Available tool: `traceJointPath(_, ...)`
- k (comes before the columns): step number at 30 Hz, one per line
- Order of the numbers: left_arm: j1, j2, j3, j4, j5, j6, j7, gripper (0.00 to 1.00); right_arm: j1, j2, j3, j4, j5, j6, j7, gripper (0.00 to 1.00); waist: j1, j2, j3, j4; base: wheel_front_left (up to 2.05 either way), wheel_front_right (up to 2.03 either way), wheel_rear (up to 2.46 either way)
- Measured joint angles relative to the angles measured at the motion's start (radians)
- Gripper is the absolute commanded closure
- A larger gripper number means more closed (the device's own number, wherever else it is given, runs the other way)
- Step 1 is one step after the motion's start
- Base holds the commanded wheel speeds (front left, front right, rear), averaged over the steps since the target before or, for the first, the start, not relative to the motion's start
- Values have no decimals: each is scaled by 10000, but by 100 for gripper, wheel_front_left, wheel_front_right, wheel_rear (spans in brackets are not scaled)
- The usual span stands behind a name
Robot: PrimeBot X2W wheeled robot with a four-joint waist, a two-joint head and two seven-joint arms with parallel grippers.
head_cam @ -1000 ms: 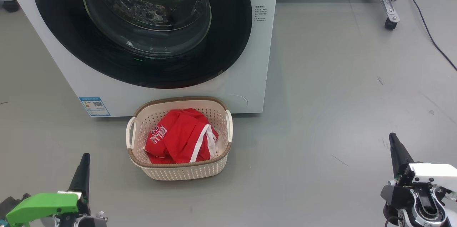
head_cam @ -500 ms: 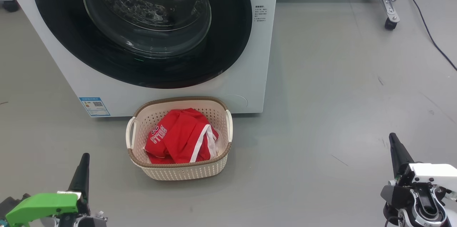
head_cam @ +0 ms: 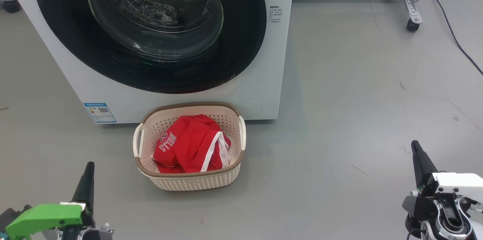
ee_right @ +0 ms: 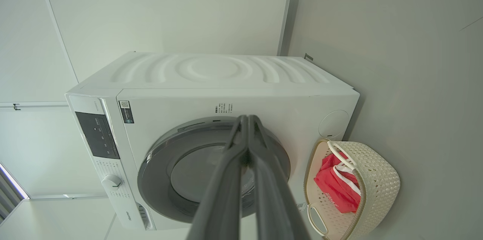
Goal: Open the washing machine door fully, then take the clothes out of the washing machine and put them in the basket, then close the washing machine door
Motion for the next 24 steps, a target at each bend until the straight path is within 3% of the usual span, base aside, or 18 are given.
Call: traceJointPath(24, -4, -8, 25, 2, 0, 0, 2, 100, 0, 0, -2, -2, 0, 0, 0, 100, 0, 0, 1, 1, 0, 0, 0)
